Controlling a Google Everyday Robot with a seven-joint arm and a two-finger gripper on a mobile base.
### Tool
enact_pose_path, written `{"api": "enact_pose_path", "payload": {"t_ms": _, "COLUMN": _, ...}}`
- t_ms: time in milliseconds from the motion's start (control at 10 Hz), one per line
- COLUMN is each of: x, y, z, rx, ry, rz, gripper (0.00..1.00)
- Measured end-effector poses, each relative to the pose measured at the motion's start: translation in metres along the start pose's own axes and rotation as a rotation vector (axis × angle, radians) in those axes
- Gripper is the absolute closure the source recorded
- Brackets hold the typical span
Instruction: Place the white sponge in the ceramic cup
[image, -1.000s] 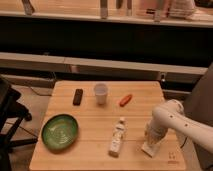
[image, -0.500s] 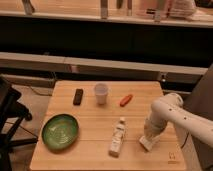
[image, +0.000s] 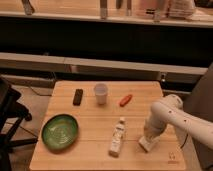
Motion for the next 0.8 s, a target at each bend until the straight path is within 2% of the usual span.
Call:
{"api": "enact_pose_path", "payload": {"t_ms": 200, "x": 0.004, "y": 0.003, "z": -0.004, "rx": 0.002, "ry": 0.007, "rz": 0.006, "gripper": 0.43}}
{"api": "enact_pose_path", "payload": {"t_ms": 300, "x": 0.001, "y": 0.005, "z": -0.002, "rx": 0.001, "ry": 0.007, "rz": -0.003, "gripper": 0.37}}
{"api": "enact_pose_path", "payload": {"t_ms": 400, "x": -0.001, "y": 0.009, "z": 0.002, "rx": 0.002, "ry": 0.010, "rz": -0.009, "gripper": 0.26}}
{"api": "enact_pose_path", "payload": {"t_ms": 500, "x": -0.001, "y": 0.011, "z": 0.003, "rx": 0.003, "ry": 0.012, "rz": -0.005, "gripper": 0.21}}
{"api": "enact_pose_path", "payload": {"t_ms": 700, "x": 0.004, "y": -0.003, "z": -0.003, "rx": 0.010, "ry": 0.017, "rz": 0.001, "gripper": 0.21}}
{"api": "enact_pose_path", "payload": {"t_ms": 800, "x": 0.006, "y": -0.008, "z": -0.005, "rx": 0.011, "ry": 0.017, "rz": -0.001, "gripper": 0.25}}
